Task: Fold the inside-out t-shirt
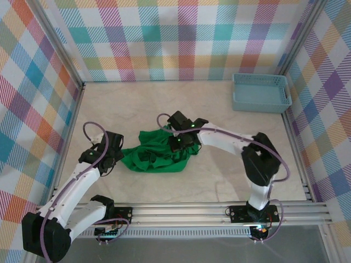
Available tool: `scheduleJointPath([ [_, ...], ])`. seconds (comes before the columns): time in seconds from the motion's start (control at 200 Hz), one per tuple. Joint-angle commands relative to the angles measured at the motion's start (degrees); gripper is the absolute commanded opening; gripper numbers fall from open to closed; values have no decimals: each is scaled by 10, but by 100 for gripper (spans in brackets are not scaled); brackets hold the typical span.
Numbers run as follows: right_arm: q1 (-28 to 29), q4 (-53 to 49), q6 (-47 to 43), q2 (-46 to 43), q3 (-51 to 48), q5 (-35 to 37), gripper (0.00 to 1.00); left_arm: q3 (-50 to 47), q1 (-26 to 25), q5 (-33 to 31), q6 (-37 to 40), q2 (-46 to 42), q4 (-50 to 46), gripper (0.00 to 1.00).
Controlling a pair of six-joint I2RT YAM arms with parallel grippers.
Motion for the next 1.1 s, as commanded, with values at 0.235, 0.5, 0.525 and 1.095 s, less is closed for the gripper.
scheduleJointPath([
  [0.235, -51, -151, -79, -309, 104, 188, 0, 193, 12, 77, 67, -7, 64, 0],
  [0.5, -26, -142, -49, -291, 93, 97, 0, 222, 27, -13, 60, 77, -18, 0],
  [0.525, -23, -129, -41, -277, 84, 84, 0, 216, 30, -3, 60, 95, -18, 0],
  [1.095, -14, 26, 26, -144, -8, -108, 0, -54, -204, 230, 104, -31, 295, 71],
])
